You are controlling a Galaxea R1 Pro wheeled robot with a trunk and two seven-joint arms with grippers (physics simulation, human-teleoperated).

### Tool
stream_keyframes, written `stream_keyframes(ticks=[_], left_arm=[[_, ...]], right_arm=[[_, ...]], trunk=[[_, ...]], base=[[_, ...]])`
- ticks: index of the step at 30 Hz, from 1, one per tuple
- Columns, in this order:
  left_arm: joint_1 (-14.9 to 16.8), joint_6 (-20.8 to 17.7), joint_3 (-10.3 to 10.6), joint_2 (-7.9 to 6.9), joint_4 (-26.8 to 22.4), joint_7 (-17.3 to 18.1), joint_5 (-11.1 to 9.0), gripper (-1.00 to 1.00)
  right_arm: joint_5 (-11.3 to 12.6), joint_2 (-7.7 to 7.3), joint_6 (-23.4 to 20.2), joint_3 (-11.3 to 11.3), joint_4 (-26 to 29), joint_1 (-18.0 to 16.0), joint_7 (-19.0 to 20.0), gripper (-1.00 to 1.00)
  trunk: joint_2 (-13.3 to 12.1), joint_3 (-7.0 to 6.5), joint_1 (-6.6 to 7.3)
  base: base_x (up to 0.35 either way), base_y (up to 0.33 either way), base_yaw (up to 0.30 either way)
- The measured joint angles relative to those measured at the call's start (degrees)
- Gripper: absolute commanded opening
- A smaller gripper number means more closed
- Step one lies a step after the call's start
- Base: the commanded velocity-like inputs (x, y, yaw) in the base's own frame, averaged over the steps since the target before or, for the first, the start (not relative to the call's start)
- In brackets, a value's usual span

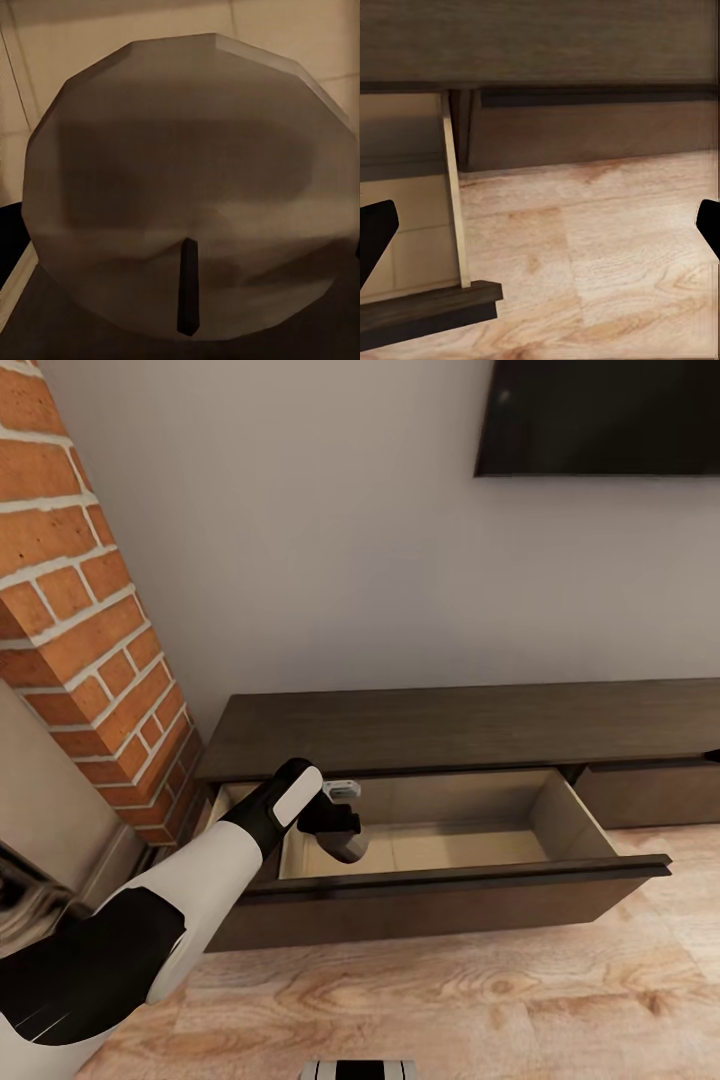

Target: Place each of the two pumpkins and all three candles from the living room inside a cabinet in the living room (use any cabinet), then make sure every cabinet is closed, and position the cauldron so it is next to a table in the living room.

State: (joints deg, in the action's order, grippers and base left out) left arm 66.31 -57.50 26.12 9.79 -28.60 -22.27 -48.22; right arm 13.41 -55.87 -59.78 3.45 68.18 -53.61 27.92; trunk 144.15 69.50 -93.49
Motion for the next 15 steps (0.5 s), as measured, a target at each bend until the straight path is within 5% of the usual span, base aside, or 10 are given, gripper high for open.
stream_keyframes(ticks=[15], left_arm=[[0.0, 0.0, 0.0, 0.07, -0.1, 0.0, -0.1, -1.00]], right_arm=[[0.1, -0.67, 0.0, -0.1, 0.0, 0.0, 0.0, 1.00]], trunk=[[0.0, 1.01, 0.00]], base=[[0.000, 0.000, 0.062]])
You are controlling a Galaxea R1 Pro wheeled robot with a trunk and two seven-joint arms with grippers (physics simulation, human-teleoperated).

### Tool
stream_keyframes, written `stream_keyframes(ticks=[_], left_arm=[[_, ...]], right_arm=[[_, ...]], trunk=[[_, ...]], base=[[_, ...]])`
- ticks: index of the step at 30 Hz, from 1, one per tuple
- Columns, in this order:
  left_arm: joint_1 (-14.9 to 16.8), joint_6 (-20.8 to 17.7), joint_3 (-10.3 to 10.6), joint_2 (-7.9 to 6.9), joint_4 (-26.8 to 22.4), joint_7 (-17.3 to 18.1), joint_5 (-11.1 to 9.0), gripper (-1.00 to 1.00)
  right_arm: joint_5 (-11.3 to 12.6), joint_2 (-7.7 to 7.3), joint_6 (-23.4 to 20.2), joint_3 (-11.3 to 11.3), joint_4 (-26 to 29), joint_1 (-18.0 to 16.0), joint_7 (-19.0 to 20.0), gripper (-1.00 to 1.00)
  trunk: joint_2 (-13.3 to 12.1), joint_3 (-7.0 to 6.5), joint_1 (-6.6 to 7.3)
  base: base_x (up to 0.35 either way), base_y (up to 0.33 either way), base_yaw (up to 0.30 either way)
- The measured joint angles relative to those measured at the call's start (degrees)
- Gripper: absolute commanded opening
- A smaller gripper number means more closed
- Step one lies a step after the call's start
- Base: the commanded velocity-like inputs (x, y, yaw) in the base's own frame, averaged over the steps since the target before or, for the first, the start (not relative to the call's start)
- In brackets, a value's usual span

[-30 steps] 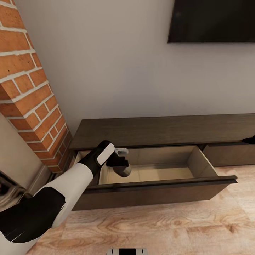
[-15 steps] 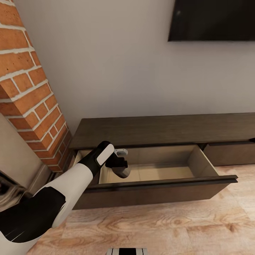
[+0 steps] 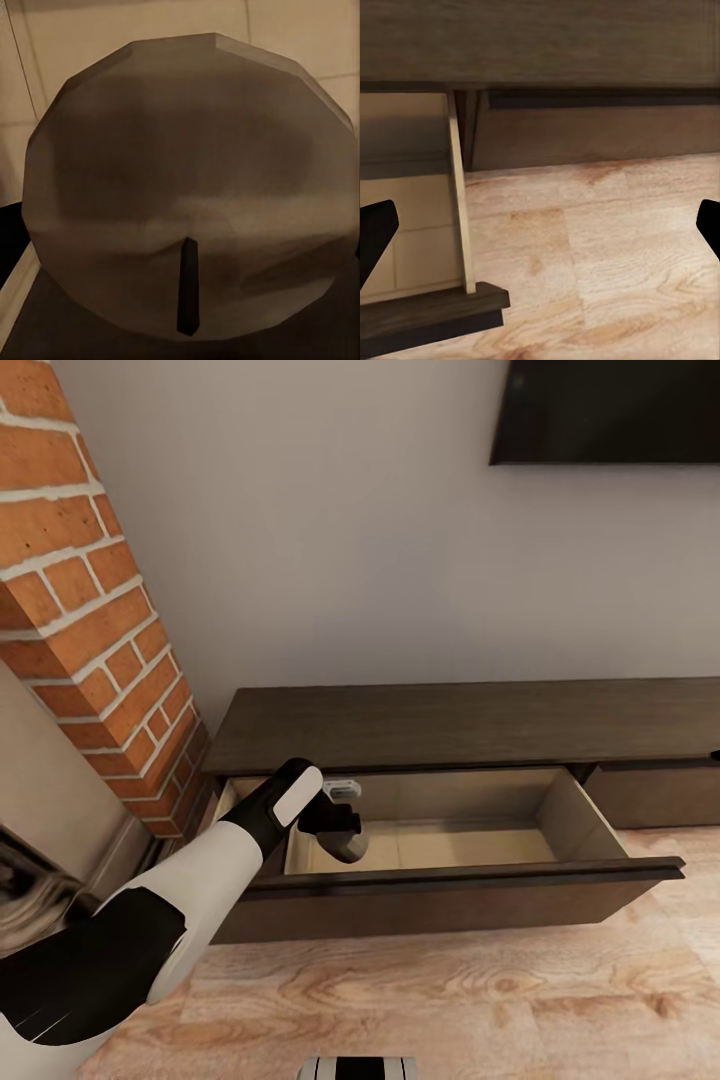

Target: Place each of the two pumpkins and all three candles from the living room inside a cabinet in the living room (use any cabinet), then make sure every cabinet is closed, and position the cauldron so it is next to a table in the living room.

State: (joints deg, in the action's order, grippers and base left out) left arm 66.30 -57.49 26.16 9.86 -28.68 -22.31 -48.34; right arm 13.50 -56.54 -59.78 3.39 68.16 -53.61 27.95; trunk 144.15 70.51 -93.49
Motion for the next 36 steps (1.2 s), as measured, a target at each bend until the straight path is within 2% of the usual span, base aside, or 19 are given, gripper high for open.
stream_keyframes(ticks=[5, 12, 20, 24, 27, 32, 36], left_arm=[[0.0, 0.0, 0.1, 0.02, 0.0, 0.0, 0.0, -1.00], [0.0, 0.0, 0.1, 0.02, 0.0, 0.0, -0.1, -1.00], [0.0, 0.0, 0.1, 0.02, 0.0, 0.0, 0.1, -1.00], [-0.1, 0.0, 0.2, 0.00, 0.0, 0.0, 0.1, -1.00], [-0.1, 0.0, 0.2, 0.01, 0.0, 0.0, 0.1, -1.00], [0.0, 0.0, 0.2, 0.02, 0.1, 0.0, 0.1, -1.00], [0.0, 0.0, 0.1, 0.02, 0.1, 0.0, 0.1, -1.00]], right_arm=[[0.0, -1.35, 0.0, 0.0, 0.0, 0.0, 0.0, 1.00], [0.0, -1.76, 0.0, 0.1, 0.0, 0.0, 0.0, 1.00], [0.0, -1.76, 0.0, 0.1, 0.0, 0.0, 0.0, 1.00], [0.0, -1.91, 0.0, 0.1, 0.0, 0.0, 0.0, 1.00], [0.0, -2.89, 0.0, 0.1, 0.0, 0.0, 0.0, 1.00], [0.0, -3.49, 0.0, 0.1, 0.0, 0.0, 0.0, 1.00], [0.1, -3.59, 0.0, 0.1, 0.0, 0.0, 0.0, 1.00]], trunk=[[0.0, 0.03, 0.00], [0.0, 0.03, 0.02], [0.0, 0.17, 0.00], [0.0, 0.48, 0.00], [0.0, 0.75, 0.00], [0.0, 1.20, 0.00], [0.0, 2.24, -0.11]], base=[[0.012, -0.002, 0.004], [0.177, -0.125, 0.000], [0.027, -0.021, 0.000], [0.001, -0.001, 0.000], [0.000, 0.000, 0.000], [0.000, 0.000, 0.000], [0.000, 0.000, 0.000]])
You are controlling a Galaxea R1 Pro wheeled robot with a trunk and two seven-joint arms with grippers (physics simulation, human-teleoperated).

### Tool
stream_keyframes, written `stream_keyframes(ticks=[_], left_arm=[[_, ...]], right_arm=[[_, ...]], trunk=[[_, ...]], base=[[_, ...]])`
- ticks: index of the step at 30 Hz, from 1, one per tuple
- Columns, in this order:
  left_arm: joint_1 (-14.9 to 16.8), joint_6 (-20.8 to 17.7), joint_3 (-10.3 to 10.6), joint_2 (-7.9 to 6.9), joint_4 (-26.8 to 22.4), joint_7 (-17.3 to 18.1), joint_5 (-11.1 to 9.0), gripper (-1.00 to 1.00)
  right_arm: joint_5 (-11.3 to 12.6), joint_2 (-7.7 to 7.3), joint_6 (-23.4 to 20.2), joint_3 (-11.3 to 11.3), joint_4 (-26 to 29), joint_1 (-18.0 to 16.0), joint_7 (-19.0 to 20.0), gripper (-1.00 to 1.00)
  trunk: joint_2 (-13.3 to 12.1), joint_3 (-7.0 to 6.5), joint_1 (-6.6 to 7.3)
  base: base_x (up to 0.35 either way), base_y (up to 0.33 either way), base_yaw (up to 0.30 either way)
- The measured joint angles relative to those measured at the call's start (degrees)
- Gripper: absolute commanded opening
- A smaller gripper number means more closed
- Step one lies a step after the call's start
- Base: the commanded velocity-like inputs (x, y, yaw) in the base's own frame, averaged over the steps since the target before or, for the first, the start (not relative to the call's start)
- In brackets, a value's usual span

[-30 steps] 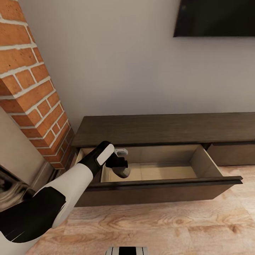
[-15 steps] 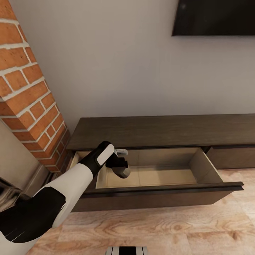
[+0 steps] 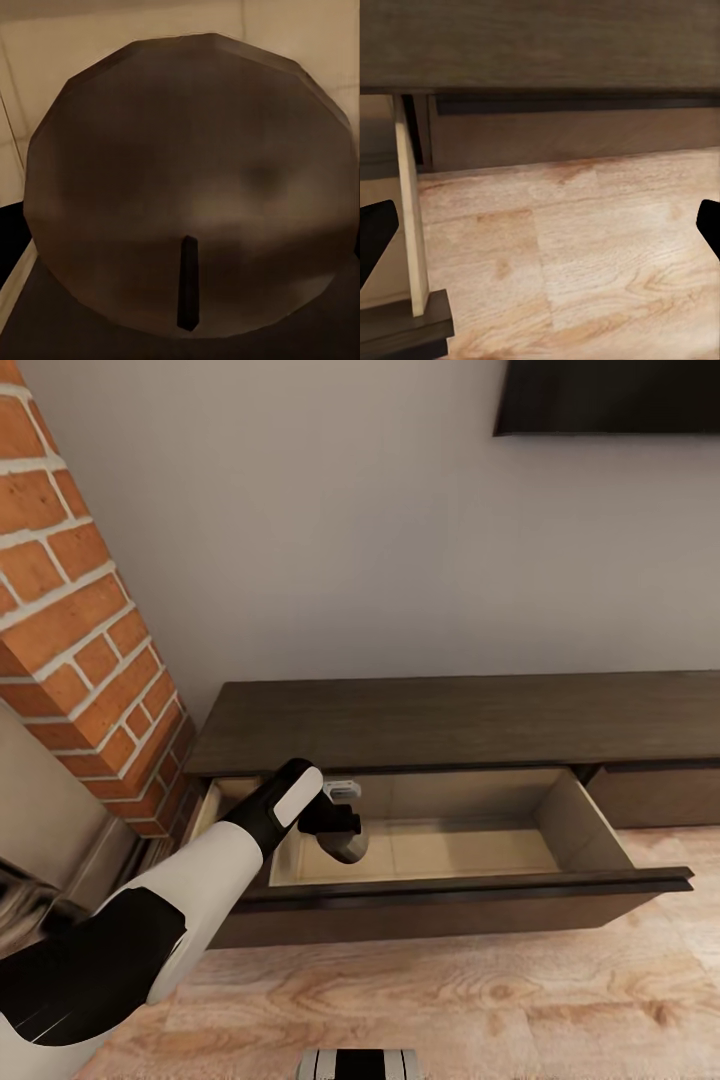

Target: Place each of the two pumpkins and all three candles from the living room inside a cabinet in the living room (use any cabinet), then make sure every cabinet is closed, and position the cauldron so it is next to a table in the living room.

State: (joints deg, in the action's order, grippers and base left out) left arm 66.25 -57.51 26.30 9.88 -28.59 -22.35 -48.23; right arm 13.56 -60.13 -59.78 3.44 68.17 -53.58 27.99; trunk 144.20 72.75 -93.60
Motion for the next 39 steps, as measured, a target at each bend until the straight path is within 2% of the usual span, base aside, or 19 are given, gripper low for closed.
stream_keyframes(ticks=[11, 13, 16, 23, 27, 39], left_arm=[[0.0, 0.1, -0.1, -0.08, 0.0, 0.0, 0.1, -1.00], [0.0, 1.2, -0.1, -0.08, 0.0, 0.0, 0.1, -1.00], [0.0, 4.9, -0.1, -0.10, 0.0, 0.0, 0.2, -1.00], [0.0, 6.0, -0.1, -0.09, 0.8, 0.1, 0.1, -1.00], [0.0, 6.1, 0.0, -0.08, 1.8, 0.3, 0.0, -1.00], [0.0, 6.1, -0.1, -0.08, 2.1, 0.3, 0.1, -1.00]], right_arm=[[0.0, -0.02, 0.0, 0.0, 0.0, 0.0, 0.0, 1.00], [0.0, -0.02, 0.0, 0.0, 0.0, 0.0, 0.0, 1.00], [0.0, -0.09, 0.0, 0.0, 0.0, 0.0, 0.0, 1.00], [0.0, -1.89, 0.0, -0.1, 0.0, 0.0, 0.1, 1.00], [0.0, -2.19, 0.0, -0.1, 0.0, 0.0, 0.0, 1.00], [0.0, -2.31, 0.0, 0.0, 0.0, 0.0, 0.0, 1.00]], trunk=[[0.1, 2.48, -0.28], [0.2, 2.92, -0.33], [0.2, 2.92, -0.33], [0.2, 2.93, -0.33], [0.2, 2.93, -0.33], [0.3, 5.58, -0.64]], base=[[0.000, 0.000, 0.000], [0.000, 0.000, 0.000], [0.000, 0.000, 0.000], [0.000, 0.000, 0.000], [0.000, 0.000, 0.000], [0.000, 0.000, 0.000]])
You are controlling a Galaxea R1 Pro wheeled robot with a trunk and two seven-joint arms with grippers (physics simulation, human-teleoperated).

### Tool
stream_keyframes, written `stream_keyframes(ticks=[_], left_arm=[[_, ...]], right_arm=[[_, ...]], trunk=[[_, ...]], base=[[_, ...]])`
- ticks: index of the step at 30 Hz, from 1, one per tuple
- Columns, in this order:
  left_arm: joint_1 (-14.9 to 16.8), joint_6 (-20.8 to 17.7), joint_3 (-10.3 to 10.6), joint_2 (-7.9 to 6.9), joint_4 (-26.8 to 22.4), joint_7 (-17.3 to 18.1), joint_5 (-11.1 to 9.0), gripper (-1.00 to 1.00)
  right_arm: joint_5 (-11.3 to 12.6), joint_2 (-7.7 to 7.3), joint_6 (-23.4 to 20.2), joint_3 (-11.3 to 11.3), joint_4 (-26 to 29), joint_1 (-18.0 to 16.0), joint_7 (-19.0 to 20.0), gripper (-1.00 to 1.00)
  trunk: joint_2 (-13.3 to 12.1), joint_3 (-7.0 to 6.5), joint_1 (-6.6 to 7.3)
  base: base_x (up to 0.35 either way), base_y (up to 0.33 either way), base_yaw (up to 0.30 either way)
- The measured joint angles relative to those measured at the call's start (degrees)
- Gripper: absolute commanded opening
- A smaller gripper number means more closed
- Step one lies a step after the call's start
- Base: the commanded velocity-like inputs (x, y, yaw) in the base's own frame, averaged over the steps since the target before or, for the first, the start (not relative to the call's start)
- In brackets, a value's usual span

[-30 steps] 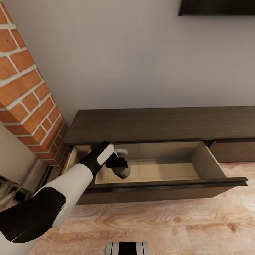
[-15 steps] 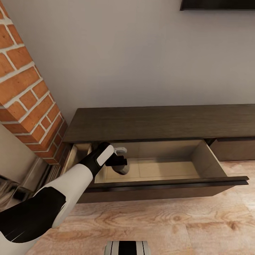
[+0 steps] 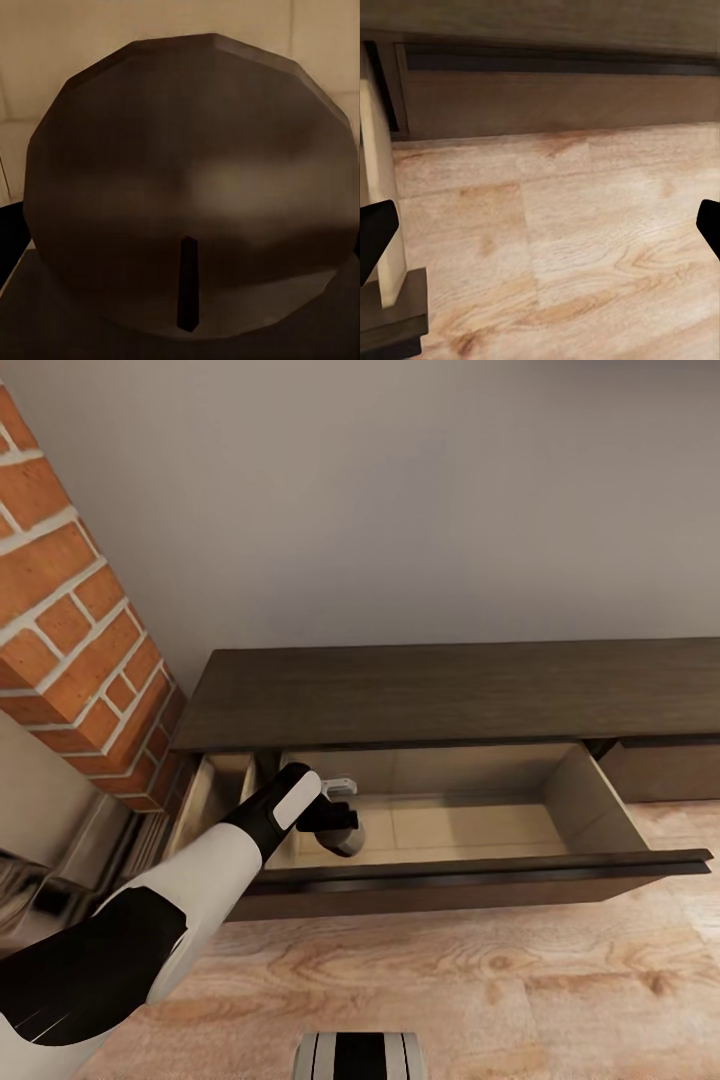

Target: Place each of the two pumpkins and all three candles from the living room inside a cabinet in the living room (use any cabinet), then make sure every cabinet is closed, and position the cauldron so it is next to a table in the living room.

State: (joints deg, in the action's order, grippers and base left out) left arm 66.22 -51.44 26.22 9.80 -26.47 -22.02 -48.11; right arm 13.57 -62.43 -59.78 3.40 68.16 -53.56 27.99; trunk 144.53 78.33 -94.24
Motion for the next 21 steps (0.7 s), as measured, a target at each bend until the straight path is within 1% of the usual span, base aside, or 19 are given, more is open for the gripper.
stream_keyframes(ticks=[1, 5, 9, 12, 21], left_arm=[[0.0, 0.0, 0.0, 0.00, 0.0, 0.0, 0.0, -1.00], [0.0, 0.7, 0.0, 0.00, 0.0, 0.0, -0.1, -1.00], [0.0, 4.5, 0.0, 0.00, 0.0, 0.1, 0.0, -1.00], [0.0, 5.9, 0.0, 0.00, 0.1, 0.1, 0.0, -1.00], [0.0, 6.2, 0.1, 0.00, 0.2, 0.1, 0.0, -1.00]], right_arm=[[0.0, 0.00, 0.0, 0.0, 0.0, 0.0, 0.0, 1.00], [0.0, -0.03, 0.0, 0.0, 0.0, 0.0, 0.0, 1.00], [0.0, -0.65, 0.0, 0.0, 0.0, 0.0, 0.0, 1.00], [0.0, -0.99, 0.0, 0.0, 0.0, 0.0, 0.0, 1.00], [0.1, -1.21, 0.0, 0.0, 0.0, 0.0, 0.1, 1.00]], trunk=[[0.0, 0.22, -0.03], [0.0, 0.23, -0.02], [0.0, 0.22, -0.02], [0.0, 0.23, -0.02], [0.0, 0.23, -0.02]], base=[[0.000, 0.000, 0.000], [0.000, 0.000, 0.000], [0.000, 0.000, 0.000], [0.000, 0.000, 0.000], [0.000, 0.000, 0.000]])
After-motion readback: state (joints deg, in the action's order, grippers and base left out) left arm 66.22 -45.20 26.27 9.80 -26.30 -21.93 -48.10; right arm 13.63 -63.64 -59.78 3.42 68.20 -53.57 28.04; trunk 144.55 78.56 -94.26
